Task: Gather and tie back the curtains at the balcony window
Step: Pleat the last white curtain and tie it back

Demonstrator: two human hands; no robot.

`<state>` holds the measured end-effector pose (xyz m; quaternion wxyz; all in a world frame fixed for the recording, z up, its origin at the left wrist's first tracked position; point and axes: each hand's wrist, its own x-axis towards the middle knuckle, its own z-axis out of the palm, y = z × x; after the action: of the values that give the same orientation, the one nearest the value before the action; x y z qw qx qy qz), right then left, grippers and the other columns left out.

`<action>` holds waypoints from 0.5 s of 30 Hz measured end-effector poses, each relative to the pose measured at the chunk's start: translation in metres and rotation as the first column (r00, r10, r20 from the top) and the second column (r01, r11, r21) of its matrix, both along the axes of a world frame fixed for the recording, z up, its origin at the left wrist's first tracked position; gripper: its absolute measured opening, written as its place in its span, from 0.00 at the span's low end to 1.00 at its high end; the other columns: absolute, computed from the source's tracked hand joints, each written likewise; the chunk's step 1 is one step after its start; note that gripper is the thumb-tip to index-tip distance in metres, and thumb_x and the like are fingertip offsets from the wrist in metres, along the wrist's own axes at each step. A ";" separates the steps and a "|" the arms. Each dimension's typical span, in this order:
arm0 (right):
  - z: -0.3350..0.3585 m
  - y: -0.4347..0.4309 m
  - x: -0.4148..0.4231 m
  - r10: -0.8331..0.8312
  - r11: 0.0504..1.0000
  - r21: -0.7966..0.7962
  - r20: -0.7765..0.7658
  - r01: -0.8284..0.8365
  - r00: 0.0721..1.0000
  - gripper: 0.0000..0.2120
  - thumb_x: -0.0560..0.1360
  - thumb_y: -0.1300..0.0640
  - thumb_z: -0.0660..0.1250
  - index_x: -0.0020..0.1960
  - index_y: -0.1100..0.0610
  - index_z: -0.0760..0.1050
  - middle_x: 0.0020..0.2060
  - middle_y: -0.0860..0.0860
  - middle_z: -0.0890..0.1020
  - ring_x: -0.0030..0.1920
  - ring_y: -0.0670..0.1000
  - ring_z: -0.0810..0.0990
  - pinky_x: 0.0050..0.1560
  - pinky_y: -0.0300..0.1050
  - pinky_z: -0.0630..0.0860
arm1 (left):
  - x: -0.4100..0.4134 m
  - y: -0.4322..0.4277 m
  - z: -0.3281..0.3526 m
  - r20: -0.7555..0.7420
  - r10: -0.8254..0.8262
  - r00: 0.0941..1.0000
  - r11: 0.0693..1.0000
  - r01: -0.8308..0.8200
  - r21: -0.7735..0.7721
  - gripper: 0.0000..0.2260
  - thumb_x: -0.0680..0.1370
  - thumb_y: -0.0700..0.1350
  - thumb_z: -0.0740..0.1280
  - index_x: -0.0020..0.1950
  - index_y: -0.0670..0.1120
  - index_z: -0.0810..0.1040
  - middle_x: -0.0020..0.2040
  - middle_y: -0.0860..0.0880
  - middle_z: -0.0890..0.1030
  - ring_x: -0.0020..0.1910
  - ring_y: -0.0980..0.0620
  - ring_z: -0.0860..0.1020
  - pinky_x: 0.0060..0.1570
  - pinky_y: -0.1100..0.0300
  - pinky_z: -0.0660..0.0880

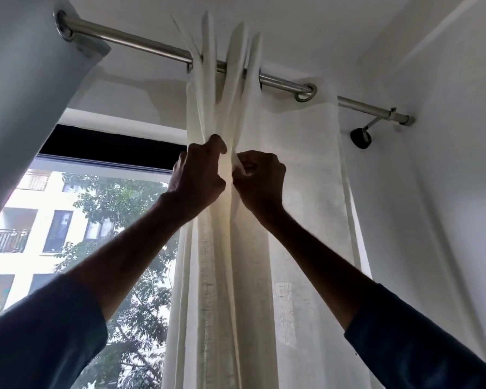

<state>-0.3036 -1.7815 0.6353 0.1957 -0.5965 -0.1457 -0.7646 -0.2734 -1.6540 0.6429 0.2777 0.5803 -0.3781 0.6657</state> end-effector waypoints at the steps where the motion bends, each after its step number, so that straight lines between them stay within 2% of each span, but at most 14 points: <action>1: -0.007 0.006 0.000 0.018 0.998 -0.052 0.002 -0.017 1.000 0.04 0.70 0.67 0.70 0.40 0.62 0.83 0.34 0.53 0.86 0.36 0.52 0.85 0.40 0.51 0.83 | -0.001 0.000 0.001 -0.026 -0.035 0.999 0.999 0.035 -0.015 0.22 0.67 0.34 0.69 0.60 0.46 0.76 0.45 0.42 0.83 0.45 0.38 0.82 0.42 0.52 0.78; 3: -0.017 0.016 -0.002 0.073 0.988 -0.140 0.006 -0.072 0.997 0.04 0.71 0.65 0.72 0.43 0.59 0.85 0.37 0.49 0.87 0.37 0.45 0.85 0.42 0.43 0.83 | -0.004 -0.001 0.004 -0.105 -0.105 0.989 0.992 0.097 -0.078 0.20 0.68 0.39 0.72 0.60 0.45 0.78 0.52 0.41 0.84 0.52 0.38 0.81 0.50 0.51 0.79; 5: -0.020 0.019 -0.004 0.131 0.979 -0.159 0.015 -0.127 0.991 0.05 0.71 0.65 0.72 0.44 0.59 0.86 0.37 0.48 0.87 0.38 0.42 0.85 0.41 0.35 0.81 | -0.006 -0.004 0.005 -0.179 -0.154 0.972 0.982 0.130 -0.138 0.19 0.70 0.42 0.69 0.61 0.44 0.79 0.57 0.40 0.83 0.57 0.37 0.80 0.55 0.49 0.78; 8: -0.020 0.011 -0.006 0.180 0.974 -0.136 -0.016 -0.181 0.983 0.05 0.71 0.67 0.73 0.43 0.59 0.85 0.34 0.43 0.84 0.38 0.37 0.84 0.40 0.27 0.76 | -0.011 -0.012 0.004 -0.209 -0.207 0.956 0.958 0.155 -0.242 0.16 0.76 0.51 0.63 0.57 0.43 0.81 0.54 0.40 0.84 0.57 0.37 0.80 0.54 0.51 0.77; 9: -0.022 0.009 -0.008 0.169 0.975 -0.139 -0.039 -0.173 0.985 0.05 0.71 0.68 0.73 0.42 0.59 0.85 0.33 0.41 0.83 0.37 0.35 0.83 0.40 0.25 0.74 | -0.013 -0.016 0.004 -0.235 -0.208 0.950 0.952 0.142 -0.270 0.18 0.78 0.55 0.62 0.55 0.42 0.81 0.54 0.40 0.84 0.57 0.37 0.80 0.53 0.52 0.75; 11: -0.021 0.003 -0.012 0.147 0.972 -0.166 -0.130 -0.168 0.981 0.06 0.72 0.69 0.72 0.41 0.59 0.84 0.32 0.41 0.83 0.36 0.35 0.83 0.39 0.26 0.75 | -0.016 -0.021 0.004 -0.256 -0.173 0.951 0.953 0.097 -0.286 0.20 0.79 0.58 0.64 0.55 0.42 0.81 0.53 0.40 0.83 0.56 0.36 0.80 0.51 0.51 0.75; 14: -0.013 -0.023 -0.025 0.273 0.945 -0.071 -0.360 -0.318 0.892 0.04 0.76 0.65 0.72 0.48 0.61 0.85 0.38 0.51 0.88 0.40 0.46 0.88 0.40 0.42 0.84 | -0.011 -0.020 0.007 -0.242 -0.117 0.963 0.957 0.044 -0.287 0.11 0.75 0.45 0.68 0.55 0.43 0.81 0.53 0.38 0.83 0.55 0.33 0.80 0.48 0.48 0.77; 15: -0.010 -0.038 -0.028 0.281 0.952 -0.026 -0.317 -0.304 0.906 0.04 0.76 0.65 0.72 0.49 0.61 0.86 0.41 0.53 0.88 0.42 0.49 0.88 0.41 0.44 0.85 | -0.007 -0.019 0.006 -0.245 -0.106 0.964 0.960 0.035 -0.277 0.11 0.73 0.42 0.68 0.55 0.43 0.81 0.53 0.38 0.82 0.55 0.32 0.80 0.48 0.47 0.78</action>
<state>-0.3320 -1.8194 0.6253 0.3061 -0.6872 -0.2294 -0.6176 -0.2809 -1.6733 0.6487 0.4245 0.6045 -0.2652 0.6197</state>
